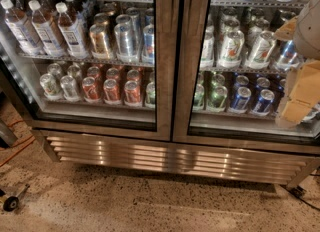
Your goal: Open left fridge door
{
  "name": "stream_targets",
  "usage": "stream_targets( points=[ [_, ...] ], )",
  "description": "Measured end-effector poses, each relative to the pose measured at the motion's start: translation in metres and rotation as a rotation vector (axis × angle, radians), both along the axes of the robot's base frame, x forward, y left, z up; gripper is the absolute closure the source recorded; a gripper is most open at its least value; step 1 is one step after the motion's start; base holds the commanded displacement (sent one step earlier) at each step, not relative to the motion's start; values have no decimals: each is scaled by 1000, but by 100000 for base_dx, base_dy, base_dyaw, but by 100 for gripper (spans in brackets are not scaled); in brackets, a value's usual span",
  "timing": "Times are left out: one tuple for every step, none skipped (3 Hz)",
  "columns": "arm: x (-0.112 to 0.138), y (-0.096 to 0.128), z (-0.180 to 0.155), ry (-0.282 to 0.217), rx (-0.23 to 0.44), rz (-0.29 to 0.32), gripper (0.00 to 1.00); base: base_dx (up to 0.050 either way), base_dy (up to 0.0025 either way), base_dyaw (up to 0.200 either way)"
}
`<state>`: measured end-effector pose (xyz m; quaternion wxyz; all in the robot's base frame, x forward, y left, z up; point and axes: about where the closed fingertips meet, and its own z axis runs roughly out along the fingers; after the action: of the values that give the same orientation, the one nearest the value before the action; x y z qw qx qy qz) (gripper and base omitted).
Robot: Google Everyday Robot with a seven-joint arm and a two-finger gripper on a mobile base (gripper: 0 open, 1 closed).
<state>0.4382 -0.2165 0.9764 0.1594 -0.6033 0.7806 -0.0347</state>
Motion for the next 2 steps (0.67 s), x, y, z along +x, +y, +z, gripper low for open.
stream_targets(
  points=[
    [0,0,0,0,0,0,0,4997,2,-46],
    [0,0,0,0,0,0,0,5000,1,3]
  ],
)
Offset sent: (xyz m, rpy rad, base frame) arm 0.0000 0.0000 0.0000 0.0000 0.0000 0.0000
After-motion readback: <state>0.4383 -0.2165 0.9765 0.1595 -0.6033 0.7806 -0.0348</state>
